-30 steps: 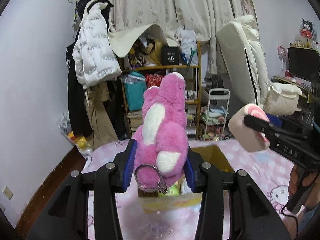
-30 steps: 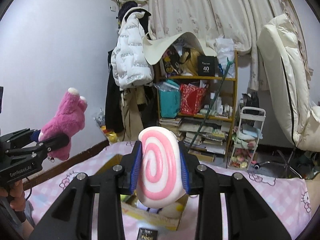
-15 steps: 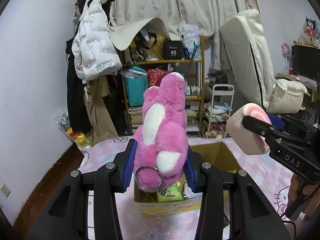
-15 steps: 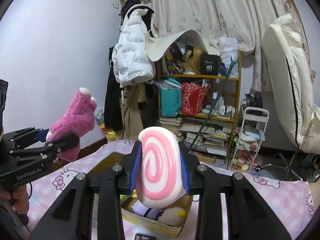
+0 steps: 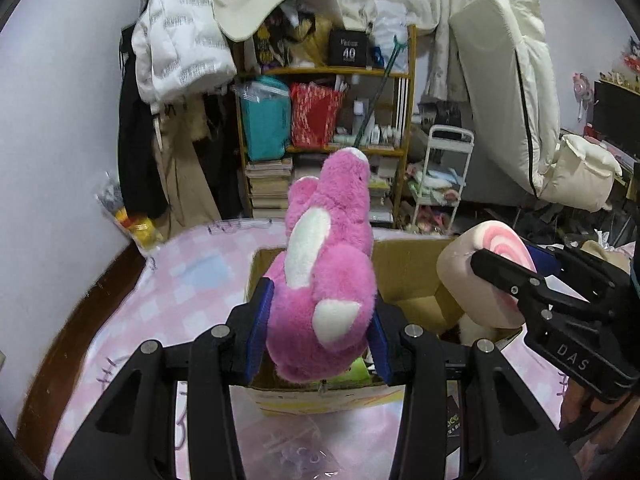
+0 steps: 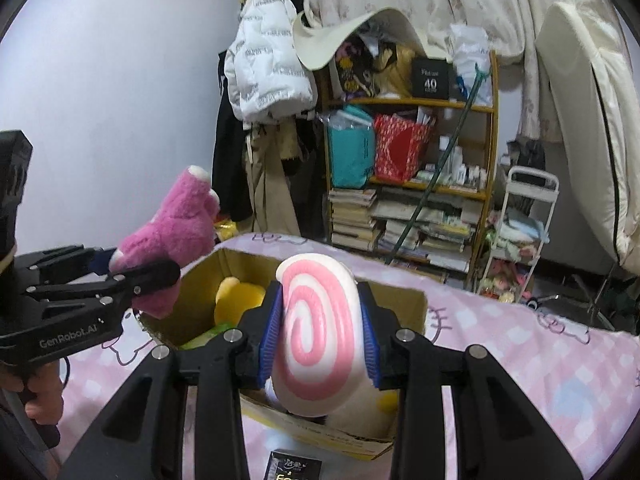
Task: Organize soft objects
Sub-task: 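Lift the pink bear and swirl cushion up over the cardboard box, then lower both items into the box and open both tools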
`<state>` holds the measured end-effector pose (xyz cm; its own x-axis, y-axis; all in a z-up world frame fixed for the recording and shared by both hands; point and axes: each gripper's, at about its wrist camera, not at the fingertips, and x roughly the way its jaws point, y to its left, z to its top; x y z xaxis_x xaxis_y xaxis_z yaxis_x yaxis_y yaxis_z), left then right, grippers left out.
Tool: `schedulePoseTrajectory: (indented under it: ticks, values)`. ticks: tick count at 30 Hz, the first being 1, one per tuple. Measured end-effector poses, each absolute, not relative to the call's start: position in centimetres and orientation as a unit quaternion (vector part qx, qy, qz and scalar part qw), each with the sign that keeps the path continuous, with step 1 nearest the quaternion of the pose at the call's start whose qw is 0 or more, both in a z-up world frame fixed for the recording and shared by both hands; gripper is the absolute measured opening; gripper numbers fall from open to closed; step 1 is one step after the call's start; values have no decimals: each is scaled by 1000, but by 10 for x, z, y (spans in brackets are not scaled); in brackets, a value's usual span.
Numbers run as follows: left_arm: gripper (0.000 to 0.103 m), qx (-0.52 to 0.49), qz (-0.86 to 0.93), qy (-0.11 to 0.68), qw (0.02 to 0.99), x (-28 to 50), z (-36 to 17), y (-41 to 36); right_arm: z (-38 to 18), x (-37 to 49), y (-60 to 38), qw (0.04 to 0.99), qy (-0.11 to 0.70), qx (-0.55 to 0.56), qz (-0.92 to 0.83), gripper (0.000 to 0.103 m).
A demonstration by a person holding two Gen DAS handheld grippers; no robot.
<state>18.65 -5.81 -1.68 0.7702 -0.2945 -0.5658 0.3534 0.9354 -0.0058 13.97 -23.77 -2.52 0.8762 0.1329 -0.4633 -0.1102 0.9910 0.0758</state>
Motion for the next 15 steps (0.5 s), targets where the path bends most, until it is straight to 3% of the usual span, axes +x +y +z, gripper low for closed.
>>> schedulePoseTrajectory:
  ticks: [13, 15]
  values:
    - [44, 61, -169, 344, 922, 202, -53, -64, -46, 150, -244, 959, 271, 49, 69, 46]
    - [51, 62, -170, 344, 921, 201, -53, -64, -47, 149, -244, 958, 273, 46, 69, 47]
